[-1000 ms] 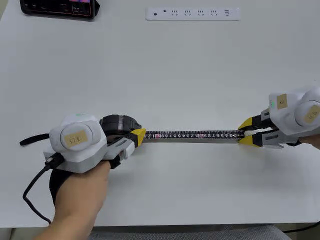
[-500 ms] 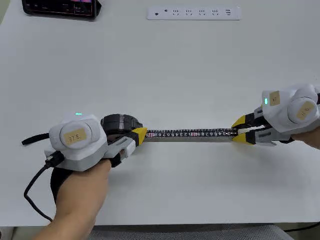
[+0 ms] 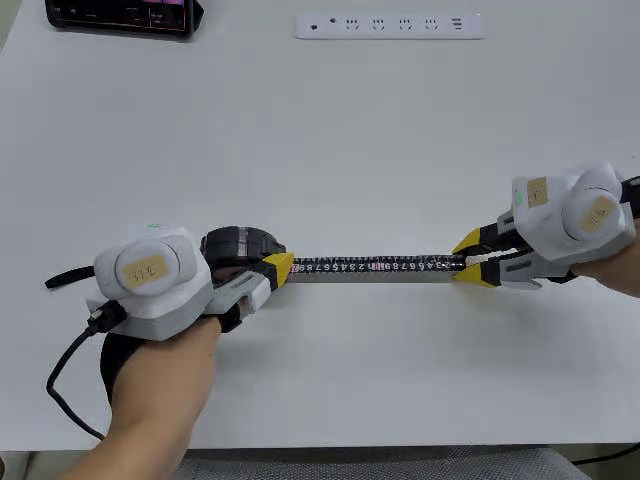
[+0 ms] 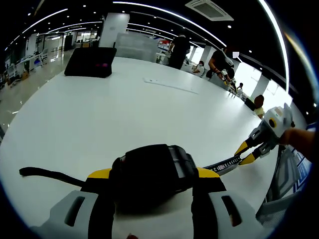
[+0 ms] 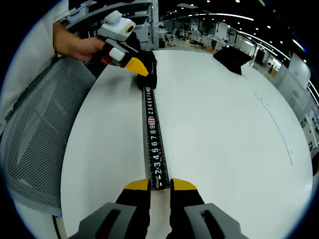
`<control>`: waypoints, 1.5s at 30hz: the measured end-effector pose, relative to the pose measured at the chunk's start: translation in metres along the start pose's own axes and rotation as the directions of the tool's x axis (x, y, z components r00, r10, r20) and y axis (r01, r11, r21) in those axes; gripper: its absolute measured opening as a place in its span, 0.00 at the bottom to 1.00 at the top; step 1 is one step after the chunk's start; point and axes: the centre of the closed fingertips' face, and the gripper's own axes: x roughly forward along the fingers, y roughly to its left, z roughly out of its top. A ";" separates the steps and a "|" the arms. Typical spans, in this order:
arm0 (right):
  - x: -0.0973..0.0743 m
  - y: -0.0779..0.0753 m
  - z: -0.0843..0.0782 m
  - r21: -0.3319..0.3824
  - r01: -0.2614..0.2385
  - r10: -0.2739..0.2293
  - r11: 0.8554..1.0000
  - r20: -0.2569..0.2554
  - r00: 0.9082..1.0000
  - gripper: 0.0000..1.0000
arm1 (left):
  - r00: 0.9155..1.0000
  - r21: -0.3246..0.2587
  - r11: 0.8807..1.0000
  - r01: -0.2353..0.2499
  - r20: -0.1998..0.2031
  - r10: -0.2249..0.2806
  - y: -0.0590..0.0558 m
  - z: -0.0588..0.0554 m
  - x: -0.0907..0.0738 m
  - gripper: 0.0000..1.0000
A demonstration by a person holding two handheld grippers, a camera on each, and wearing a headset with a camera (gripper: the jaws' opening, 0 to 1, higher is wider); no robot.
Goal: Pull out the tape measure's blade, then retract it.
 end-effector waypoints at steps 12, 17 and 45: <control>0.006 0.001 0.009 0.001 -0.015 0.015 1.000 0.025 1.000 0.11 | 1.000 -0.004 1.000 0.010 0.002 -0.010 -0.001 0.001 -0.001 0.58; 0.009 0.002 0.013 0.004 -0.019 0.019 1.000 0.034 0.999 0.11 | 1.000 -0.001 1.000 0.012 0.001 -0.012 -0.001 0.001 -0.001 0.58; 0.041 0.006 0.068 -0.016 -0.062 0.063 0.998 0.131 0.989 0.11 | 1.000 -0.017 1.000 0.023 -0.001 -0.023 0.002 0.001 0.000 0.58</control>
